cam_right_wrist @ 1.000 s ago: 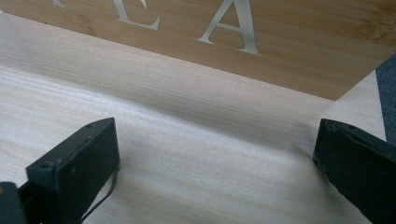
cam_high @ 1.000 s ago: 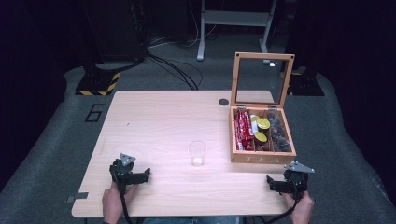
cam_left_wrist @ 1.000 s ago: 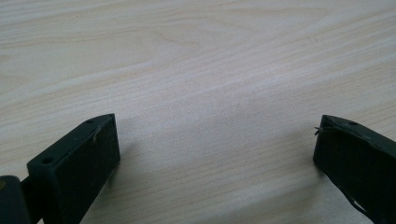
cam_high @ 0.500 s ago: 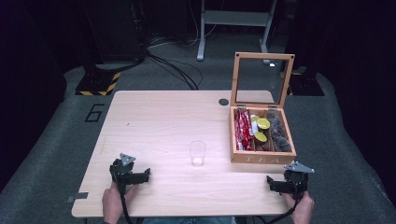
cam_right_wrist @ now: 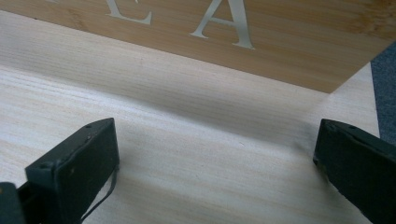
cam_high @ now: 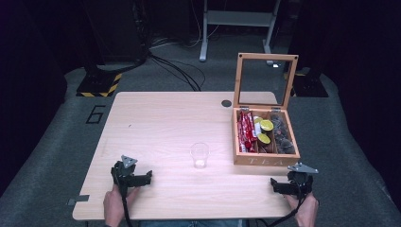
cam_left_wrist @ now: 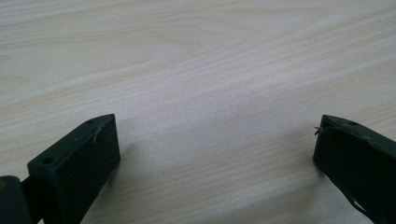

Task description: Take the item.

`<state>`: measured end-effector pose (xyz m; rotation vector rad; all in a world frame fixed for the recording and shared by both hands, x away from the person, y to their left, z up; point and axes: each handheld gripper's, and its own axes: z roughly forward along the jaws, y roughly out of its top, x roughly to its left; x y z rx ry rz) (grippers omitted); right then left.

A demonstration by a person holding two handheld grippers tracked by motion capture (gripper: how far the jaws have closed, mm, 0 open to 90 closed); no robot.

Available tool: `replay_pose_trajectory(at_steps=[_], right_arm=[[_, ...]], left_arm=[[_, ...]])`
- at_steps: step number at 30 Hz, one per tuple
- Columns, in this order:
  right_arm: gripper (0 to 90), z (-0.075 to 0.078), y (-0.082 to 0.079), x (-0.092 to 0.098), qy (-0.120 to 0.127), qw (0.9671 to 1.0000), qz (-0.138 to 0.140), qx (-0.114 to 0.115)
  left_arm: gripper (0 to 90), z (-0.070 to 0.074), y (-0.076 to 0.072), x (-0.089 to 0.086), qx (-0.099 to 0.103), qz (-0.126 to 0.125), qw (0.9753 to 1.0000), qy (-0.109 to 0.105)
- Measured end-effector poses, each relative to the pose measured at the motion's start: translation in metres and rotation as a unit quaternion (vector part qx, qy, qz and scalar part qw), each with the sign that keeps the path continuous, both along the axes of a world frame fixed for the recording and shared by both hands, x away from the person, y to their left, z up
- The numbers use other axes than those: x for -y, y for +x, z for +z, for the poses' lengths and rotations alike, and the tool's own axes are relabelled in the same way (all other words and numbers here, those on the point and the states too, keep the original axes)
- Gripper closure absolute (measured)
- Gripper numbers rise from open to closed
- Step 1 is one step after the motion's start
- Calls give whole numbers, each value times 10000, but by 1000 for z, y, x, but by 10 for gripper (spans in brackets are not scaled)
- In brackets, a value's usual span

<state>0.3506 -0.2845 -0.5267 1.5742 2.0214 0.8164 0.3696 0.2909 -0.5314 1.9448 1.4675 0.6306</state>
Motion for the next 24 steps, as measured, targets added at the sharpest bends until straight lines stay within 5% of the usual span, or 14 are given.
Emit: replay_pose_trajectory(at_steps=[16, 24], right_arm=[[0, 18, -9, 3, 74, 9996, 261, 70], [5, 33, -10, 7, 160, 9996, 174, 173]], left_arm=[[3, 0, 0, 0, -2, 0, 10000, -5], [3, 0, 0, 0, -2, -1, 10000, -3]])
